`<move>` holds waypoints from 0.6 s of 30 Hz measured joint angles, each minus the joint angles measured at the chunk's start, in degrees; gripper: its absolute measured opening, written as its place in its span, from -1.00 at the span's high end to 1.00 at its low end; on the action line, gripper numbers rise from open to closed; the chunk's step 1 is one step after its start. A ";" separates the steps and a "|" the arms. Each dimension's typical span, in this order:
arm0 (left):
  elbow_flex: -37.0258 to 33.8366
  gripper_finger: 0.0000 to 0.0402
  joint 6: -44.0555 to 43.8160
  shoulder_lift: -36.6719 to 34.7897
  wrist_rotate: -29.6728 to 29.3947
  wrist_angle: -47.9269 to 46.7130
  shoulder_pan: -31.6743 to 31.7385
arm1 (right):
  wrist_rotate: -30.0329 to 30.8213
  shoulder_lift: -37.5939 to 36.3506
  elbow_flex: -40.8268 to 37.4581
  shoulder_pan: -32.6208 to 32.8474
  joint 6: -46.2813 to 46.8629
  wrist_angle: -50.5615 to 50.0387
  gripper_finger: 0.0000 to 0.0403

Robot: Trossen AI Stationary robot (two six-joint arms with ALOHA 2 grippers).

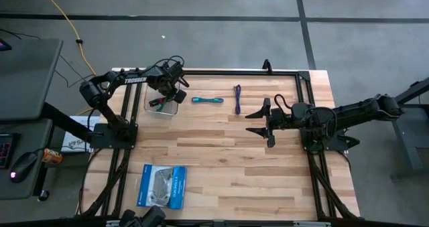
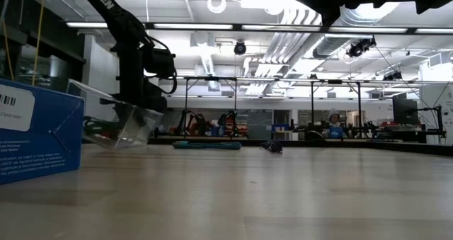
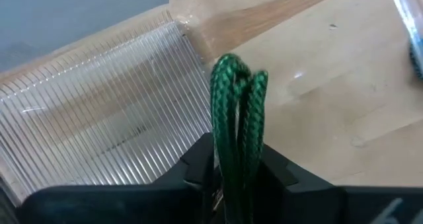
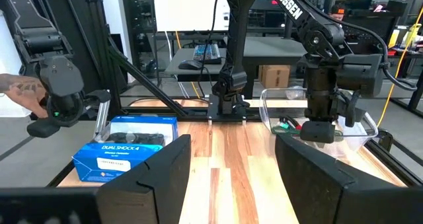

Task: Pick and place USB-C Cables
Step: Put the green USB cable into the transparent bin

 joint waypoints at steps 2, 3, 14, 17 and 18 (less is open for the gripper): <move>0.00 0.66 0.10 0.00 0.00 0.00 0.00 | 0.01 0.00 0.00 -0.02 -0.01 0.00 -0.05; 0.00 0.64 0.20 0.00 0.02 0.00 0.00 | 0.01 0.00 0.00 -0.02 0.01 0.00 -0.05; 0.00 0.42 0.24 -0.02 0.24 0.38 0.00 | 0.00 0.00 0.00 -0.01 -0.01 0.00 -0.05; 0.02 0.40 0.24 -0.02 0.34 1.13 0.00 | 0.00 0.00 0.00 -0.02 -0.01 0.00 -0.05; 0.02 0.40 0.24 -0.02 0.42 1.50 0.00 | 0.00 0.00 0.00 -0.01 -0.01 0.00 -0.05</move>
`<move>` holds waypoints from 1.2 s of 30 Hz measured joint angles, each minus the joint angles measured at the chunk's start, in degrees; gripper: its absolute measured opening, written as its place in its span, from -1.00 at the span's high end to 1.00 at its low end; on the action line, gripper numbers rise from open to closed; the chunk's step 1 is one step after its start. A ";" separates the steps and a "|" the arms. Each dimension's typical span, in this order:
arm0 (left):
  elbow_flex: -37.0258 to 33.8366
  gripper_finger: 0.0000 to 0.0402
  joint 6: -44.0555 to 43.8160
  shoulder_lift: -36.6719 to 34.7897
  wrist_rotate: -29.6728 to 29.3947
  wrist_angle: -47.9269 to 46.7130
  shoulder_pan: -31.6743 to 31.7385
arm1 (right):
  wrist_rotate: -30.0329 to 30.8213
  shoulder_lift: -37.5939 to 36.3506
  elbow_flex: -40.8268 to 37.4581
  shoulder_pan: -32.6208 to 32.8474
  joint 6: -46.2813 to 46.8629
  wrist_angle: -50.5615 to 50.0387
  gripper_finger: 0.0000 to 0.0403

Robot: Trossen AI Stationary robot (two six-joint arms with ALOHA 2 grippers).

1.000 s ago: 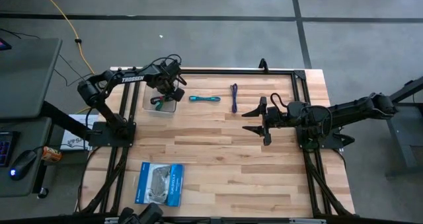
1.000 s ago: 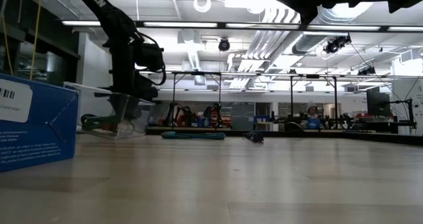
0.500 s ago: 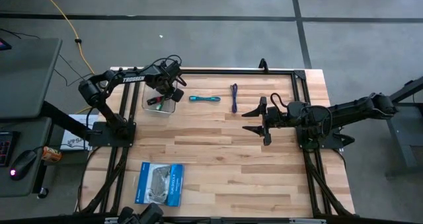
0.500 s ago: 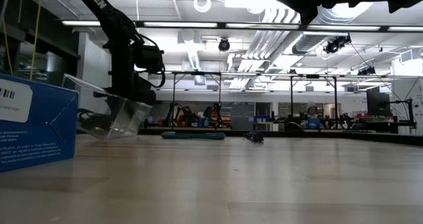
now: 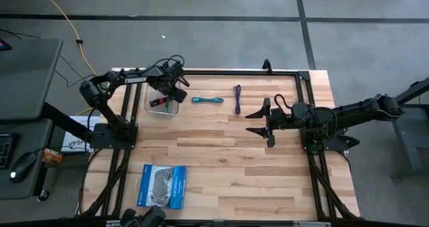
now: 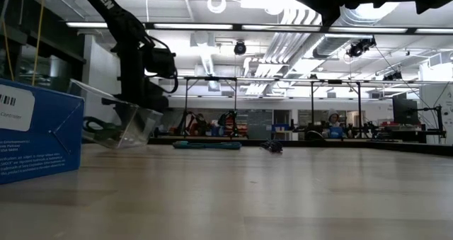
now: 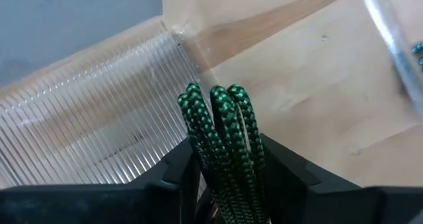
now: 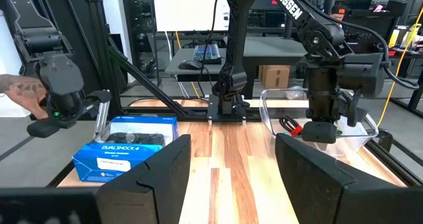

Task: Pick and place USB-C Cables
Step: Put the green USB cable into the transparent bin

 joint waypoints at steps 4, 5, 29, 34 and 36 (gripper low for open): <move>0.02 0.39 0.00 -0.07 0.03 0.62 0.00 | 0.01 0.00 0.00 0.01 0.00 0.02 -0.05; 0.04 0.39 0.00 -0.07 0.04 0.62 0.00 | 0.01 0.00 0.00 0.00 0.00 0.01 -0.05; 0.11 0.39 -0.81 -0.13 4.93 2.22 -0.02 | 0.00 0.00 0.00 -0.01 0.44 0.02 -0.05; 0.11 0.39 -1.96 -0.13 4.74 3.30 -0.02 | -0.01 0.00 0.00 0.00 0.44 0.02 -0.05; 0.11 0.39 -2.71 -0.15 4.64 3.48 -0.02 | 0.00 0.00 0.00 0.01 0.44 0.03 -0.05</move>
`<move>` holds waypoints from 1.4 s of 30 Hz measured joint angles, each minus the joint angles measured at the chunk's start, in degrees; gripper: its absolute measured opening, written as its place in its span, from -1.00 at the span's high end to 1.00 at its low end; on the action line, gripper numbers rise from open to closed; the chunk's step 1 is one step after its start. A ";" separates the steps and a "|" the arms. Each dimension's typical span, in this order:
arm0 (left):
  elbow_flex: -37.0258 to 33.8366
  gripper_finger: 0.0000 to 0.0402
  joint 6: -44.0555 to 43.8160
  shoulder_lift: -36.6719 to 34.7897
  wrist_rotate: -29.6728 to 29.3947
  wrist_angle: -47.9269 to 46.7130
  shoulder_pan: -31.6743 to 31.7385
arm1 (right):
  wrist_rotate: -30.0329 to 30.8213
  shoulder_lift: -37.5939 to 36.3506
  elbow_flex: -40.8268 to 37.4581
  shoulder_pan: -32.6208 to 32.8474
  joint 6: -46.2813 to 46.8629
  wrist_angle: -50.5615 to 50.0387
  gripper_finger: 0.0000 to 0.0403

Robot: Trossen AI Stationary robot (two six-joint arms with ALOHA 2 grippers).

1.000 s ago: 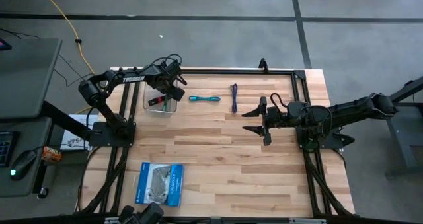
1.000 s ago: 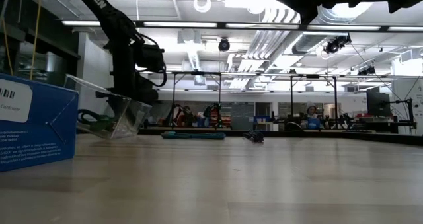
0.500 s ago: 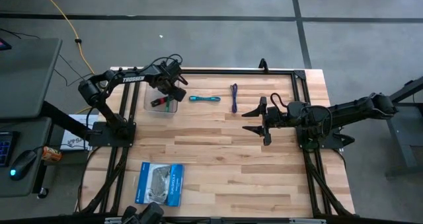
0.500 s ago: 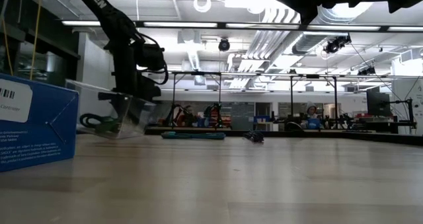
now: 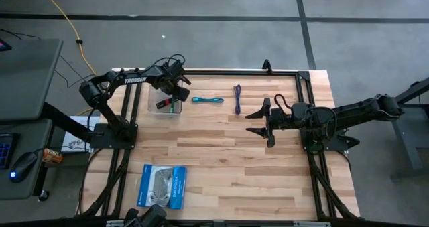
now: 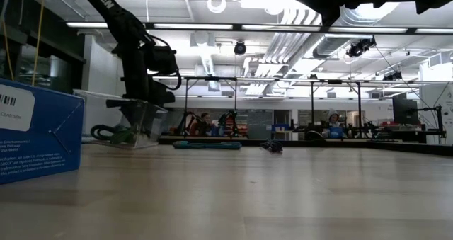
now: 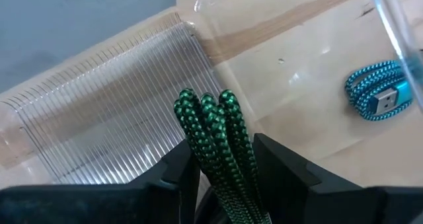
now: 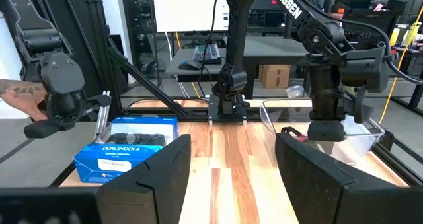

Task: Pick and place USB-C Cables
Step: Put the green USB cable into the transparent bin, then put the purple USB cable into the transparent bin

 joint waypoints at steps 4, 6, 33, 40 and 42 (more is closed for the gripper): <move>0.00 0.39 -0.35 -0.02 -0.12 0.11 0.00 | -0.01 0.00 0.00 0.00 0.00 0.01 -0.05; 0.00 0.39 -0.35 -0.02 -0.14 0.11 0.00 | -0.02 0.00 0.00 0.00 0.00 0.01 -0.05; 0.00 0.39 1.15 -18.53 -2.80 2.72 0.13 | -0.02 0.00 0.00 -0.02 0.02 0.03 -0.05; 0.00 0.39 2.57 -23.98 -3.00 13.71 -2.34 | -0.01 0.00 0.00 0.00 0.02 0.03 -0.05; 0.00 0.39 3.40 -24.59 -2.89 16.08 -3.81 | -0.02 0.00 0.00 0.00 0.02 0.03 -0.05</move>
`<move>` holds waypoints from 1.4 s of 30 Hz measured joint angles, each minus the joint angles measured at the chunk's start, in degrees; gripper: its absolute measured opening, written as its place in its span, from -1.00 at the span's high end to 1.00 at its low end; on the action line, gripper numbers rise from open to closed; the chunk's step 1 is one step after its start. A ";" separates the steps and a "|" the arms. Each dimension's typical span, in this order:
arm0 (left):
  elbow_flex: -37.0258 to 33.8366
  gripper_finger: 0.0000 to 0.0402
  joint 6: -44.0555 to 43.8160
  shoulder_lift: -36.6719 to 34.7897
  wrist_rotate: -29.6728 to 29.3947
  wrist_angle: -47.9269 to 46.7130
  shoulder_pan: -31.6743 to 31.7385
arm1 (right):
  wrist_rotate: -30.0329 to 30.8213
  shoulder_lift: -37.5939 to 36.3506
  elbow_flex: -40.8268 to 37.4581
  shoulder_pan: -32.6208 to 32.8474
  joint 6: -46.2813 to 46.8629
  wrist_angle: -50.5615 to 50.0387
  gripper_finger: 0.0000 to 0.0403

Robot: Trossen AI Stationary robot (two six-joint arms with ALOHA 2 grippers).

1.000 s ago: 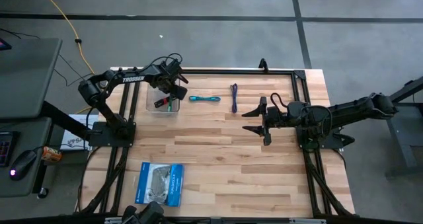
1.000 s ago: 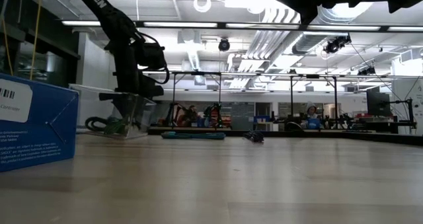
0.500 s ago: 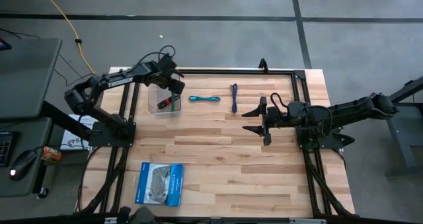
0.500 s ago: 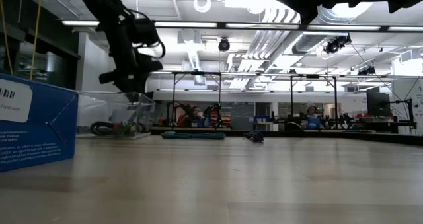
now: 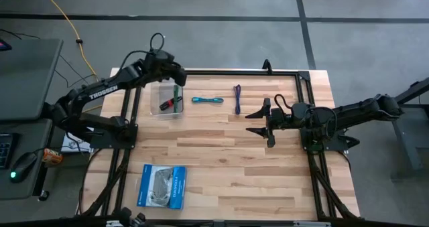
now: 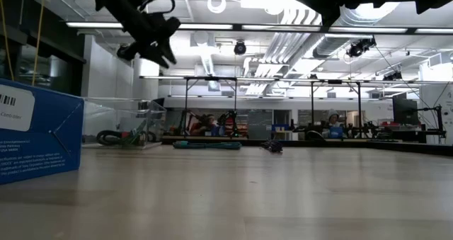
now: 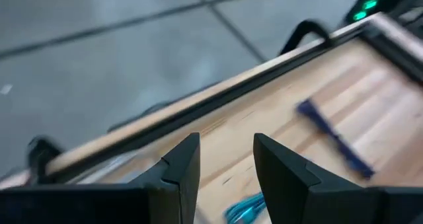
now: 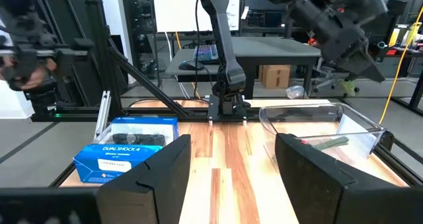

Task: Pick and place USB-C Cables
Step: Put the purple USB cable into the transparent bin

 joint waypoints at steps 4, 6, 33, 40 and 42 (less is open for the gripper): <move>0.00 0.39 2.05 -0.09 0.02 4.44 -2.93 | 0.00 0.00 0.00 0.00 0.00 -0.02 -0.05; -0.08 0.39 2.78 -0.09 0.06 6.84 -4.36 | 0.00 0.00 0.00 0.00 0.00 -0.02 -0.05; -18.42 0.39 16.29 -1.63 -10.55 52.62 -52.96 | 0.00 -0.02 0.00 0.00 0.93 0.65 -0.05; -18.43 0.39 18.29 -1.92 -20.21 52.71 -58.14 | -0.01 -0.02 0.00 0.00 2.60 1.25 -0.05; -18.43 0.39 17.69 -1.99 -19.56 52.65 -58.14 | 0.00 -0.02 0.00 0.00 2.60 1.25 -0.05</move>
